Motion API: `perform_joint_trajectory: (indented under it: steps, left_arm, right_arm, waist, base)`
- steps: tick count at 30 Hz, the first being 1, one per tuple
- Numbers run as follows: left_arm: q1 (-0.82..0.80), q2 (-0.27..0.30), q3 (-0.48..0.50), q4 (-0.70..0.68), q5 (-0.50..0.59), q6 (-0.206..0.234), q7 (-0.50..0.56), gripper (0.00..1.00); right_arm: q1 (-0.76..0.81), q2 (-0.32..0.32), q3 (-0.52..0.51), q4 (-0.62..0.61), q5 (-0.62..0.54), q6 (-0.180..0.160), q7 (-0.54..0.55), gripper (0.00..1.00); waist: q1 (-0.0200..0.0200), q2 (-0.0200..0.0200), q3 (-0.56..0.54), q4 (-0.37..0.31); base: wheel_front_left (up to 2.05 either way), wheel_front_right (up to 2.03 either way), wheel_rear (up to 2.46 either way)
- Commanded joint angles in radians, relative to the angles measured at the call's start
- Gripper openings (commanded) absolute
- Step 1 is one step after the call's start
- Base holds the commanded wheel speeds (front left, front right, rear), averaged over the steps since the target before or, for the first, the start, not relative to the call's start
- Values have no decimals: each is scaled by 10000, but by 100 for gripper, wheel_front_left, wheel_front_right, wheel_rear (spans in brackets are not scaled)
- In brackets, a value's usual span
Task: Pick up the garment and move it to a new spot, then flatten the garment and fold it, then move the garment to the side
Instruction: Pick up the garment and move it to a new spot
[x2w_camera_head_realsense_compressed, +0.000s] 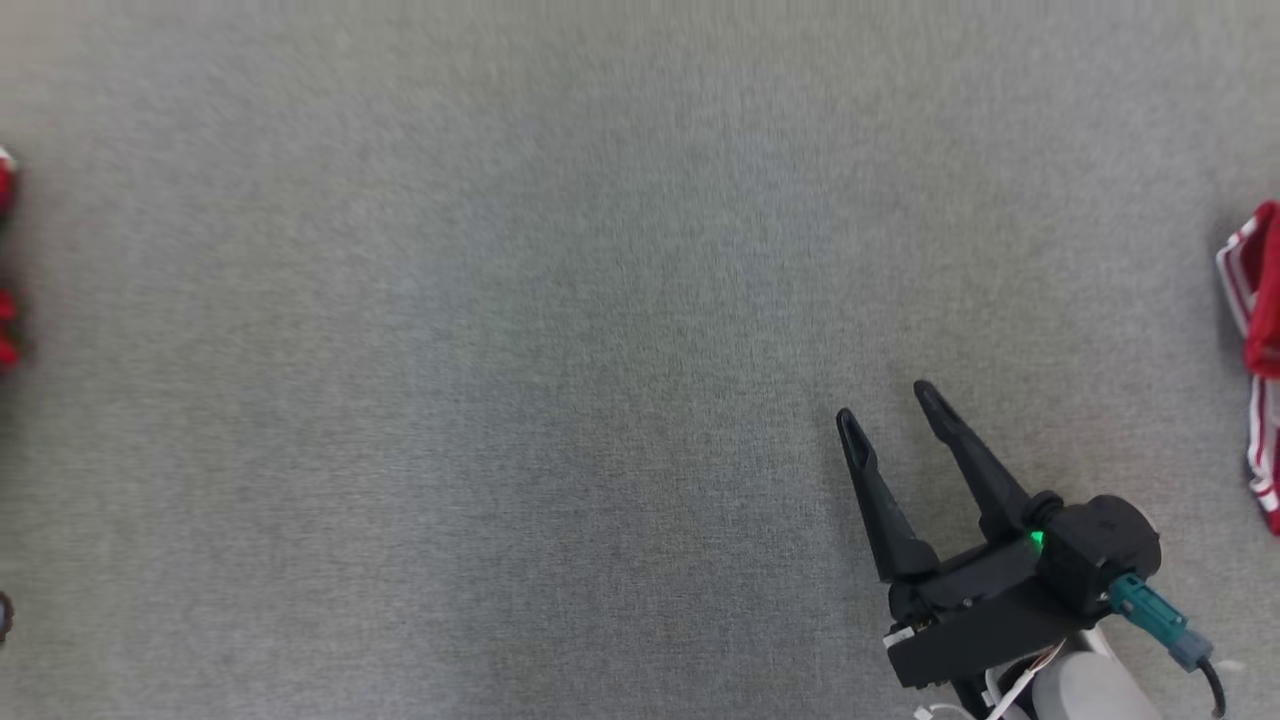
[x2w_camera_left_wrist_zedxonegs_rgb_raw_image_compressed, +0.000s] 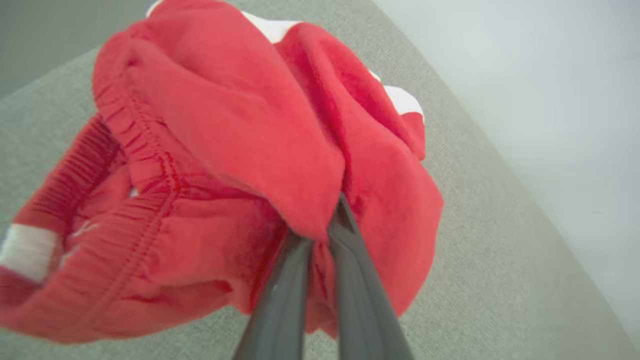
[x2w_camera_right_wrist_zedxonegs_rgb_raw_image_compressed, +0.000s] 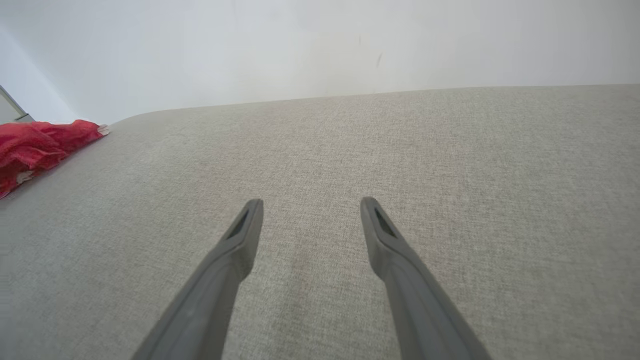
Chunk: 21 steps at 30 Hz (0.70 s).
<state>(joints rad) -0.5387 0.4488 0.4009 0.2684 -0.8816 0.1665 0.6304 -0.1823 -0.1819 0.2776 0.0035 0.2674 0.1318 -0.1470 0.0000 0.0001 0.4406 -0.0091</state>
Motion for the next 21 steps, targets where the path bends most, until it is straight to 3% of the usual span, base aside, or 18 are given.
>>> perform_joint_trajectory:
  steps: [1,6,11,16,21]
  left_arm:
    - [1,-23,-17,-110,-36,-114,-109,0]
    - [-50,327,-363,-846,311,-808,-444,0]
    - [-532,429,-976,-2236,471,-1130,-216,0]
    - [-1107,-141,-1915,-3726,423,-1110,-3,0]
    - [-1232,-1236,-3211,-4856,463,-1099,-91,0]
  right_arm:
    - [153,32,18,51,110,-26,-48,100]
    - [448,170,124,428,279,-26,-247,100]
    - [785,363,217,793,465,-26,-396,100]
    - [1027,515,167,1009,575,-26,-531,100]
    - [1150,576,152,1025,596,-26,-541,100]
  waist:
    - [0,-1,-756,244]
    - [0,-1,-1864,236]
    - [0,-1,-2897,13]
    - [0,-1,-3567,-382]
    - [0,-1,-3814,-884]
  base:
    - [0,0,0]
    - [0,0,0]
    - [0,0,0]
    - [0,0,0]
    - [0,0,0]
